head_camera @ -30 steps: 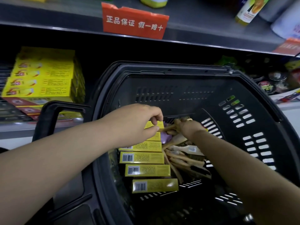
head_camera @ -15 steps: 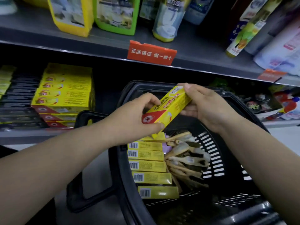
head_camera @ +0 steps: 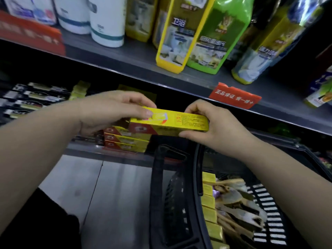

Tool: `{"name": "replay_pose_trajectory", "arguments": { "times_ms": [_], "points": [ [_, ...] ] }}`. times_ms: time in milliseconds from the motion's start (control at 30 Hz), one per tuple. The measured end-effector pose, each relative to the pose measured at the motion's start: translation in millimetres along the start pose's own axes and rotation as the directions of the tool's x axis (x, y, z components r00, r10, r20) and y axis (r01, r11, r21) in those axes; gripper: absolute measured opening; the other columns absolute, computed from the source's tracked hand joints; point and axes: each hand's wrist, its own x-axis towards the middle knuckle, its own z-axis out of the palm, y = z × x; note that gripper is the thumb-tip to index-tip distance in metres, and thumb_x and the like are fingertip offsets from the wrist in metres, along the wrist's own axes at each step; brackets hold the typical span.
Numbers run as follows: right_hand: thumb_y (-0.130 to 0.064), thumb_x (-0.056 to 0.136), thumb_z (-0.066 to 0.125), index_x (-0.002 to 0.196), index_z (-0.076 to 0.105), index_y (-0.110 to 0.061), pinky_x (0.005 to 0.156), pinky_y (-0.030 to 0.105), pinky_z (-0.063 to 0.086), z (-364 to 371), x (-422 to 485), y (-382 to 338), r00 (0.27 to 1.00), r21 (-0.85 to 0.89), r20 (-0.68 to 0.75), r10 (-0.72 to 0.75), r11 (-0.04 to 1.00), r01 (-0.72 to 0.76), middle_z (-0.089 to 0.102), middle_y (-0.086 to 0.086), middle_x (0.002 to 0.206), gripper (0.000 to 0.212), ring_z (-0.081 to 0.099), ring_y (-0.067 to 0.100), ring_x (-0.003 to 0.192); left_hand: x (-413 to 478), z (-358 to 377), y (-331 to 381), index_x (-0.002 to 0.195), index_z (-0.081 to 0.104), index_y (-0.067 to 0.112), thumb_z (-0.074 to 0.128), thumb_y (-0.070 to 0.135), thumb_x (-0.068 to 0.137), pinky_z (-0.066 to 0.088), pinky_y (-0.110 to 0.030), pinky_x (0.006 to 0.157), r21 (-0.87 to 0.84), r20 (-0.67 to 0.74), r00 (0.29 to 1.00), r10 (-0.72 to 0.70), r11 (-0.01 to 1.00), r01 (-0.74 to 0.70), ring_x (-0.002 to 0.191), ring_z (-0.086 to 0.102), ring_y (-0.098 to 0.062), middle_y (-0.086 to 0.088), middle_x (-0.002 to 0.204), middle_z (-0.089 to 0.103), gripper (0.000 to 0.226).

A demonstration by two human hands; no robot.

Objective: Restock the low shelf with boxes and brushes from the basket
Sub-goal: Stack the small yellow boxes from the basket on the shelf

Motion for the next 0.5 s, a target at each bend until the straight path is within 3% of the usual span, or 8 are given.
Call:
{"name": "replay_pose_trajectory", "arguments": {
  "times_ms": [67, 133, 200, 333, 500],
  "points": [
    [-0.046, 0.078, 0.067, 0.102, 0.046, -0.033, 0.062, 0.026, 0.042, 13.7, 18.8, -3.7, 1.000, -0.046, 0.014, 0.012, 0.999, -0.011, 0.058, -0.013, 0.085, 0.034, 0.054, 0.005, 0.074, 6.6, -17.2, -11.2, 0.100, 0.065, 0.025, 0.071, 0.046, 0.063, 0.046, -0.028, 0.086, 0.073, -0.257, 0.966, 0.030, 0.997, -0.012, 0.090, 0.064, -0.011, 0.002, 0.097, 0.071, 0.043],
    [-0.046, 0.082, 0.063, 0.115, 0.047, -0.031, 0.064, 0.031, 0.042, 28.4, 37.6, -4.9, 0.999, -0.118, 0.037, 0.020, 0.993, -0.016, 0.062, -0.008, 0.096, 0.039, 0.058, 0.013, 0.079, 15.1, -32.9, -25.6, 0.104, 0.061, 0.020, 0.063, 0.041, 0.082, 0.042, -0.024, 0.077, 0.177, -0.488, 0.871, 0.057, 0.984, 0.034, 0.087, 0.060, -0.011, 0.001, 0.098, 0.067, 0.031],
    [-0.044, 0.087, 0.059, 0.129, 0.042, -0.029, 0.070, 0.028, 0.039, 43.1, 55.4, -3.8, 0.996, -0.225, 0.076, 0.051, 0.974, -0.033, 0.062, -0.002, 0.111, 0.047, 0.059, 0.021, 0.094, 20.8, -43.6, -41.3, 0.110, 0.059, 0.015, 0.053, 0.034, 0.092, 0.038, -0.026, 0.075, 0.341, -0.565, 0.822, 0.066, 0.927, 0.159, 0.088, 0.056, -0.017, -0.004, 0.102, 0.064, 0.027],
    [-0.036, 0.091, 0.055, 0.128, 0.036, -0.022, 0.073, 0.032, 0.039, 66.3, 85.6, 6.9, 0.986, -0.336, 0.094, 0.136, 0.937, -0.097, 0.057, 0.009, 0.118, 0.044, 0.059, 0.031, 0.098, 24.8, -36.6, -69.2, 0.134, 0.043, 0.014, 0.050, 0.032, 0.093, 0.037, -0.030, 0.095, 0.650, -0.365, 0.931, 0.001, 0.717, 0.254, 0.119, 0.048, -0.025, -0.010, 0.136, 0.048, 0.046],
    [-0.029, 0.094, 0.050, 0.134, 0.030, -0.008, 0.082, 0.037, 0.043, 87.1, 121.4, 23.1, 0.980, -0.379, 0.036, 0.195, 0.910, -0.168, 0.056, 0.024, 0.117, 0.049, 0.057, 0.040, 0.104, 34.8, -20.9, -82.9, 0.139, 0.035, 0.012, 0.047, 0.036, 0.093, 0.028, -0.042, 0.109, 0.845, -0.112, 0.994, -0.010, 0.526, 0.101, 0.135, 0.029, -0.026, -0.007, 0.148, 0.032, 0.053]
  ]
}}
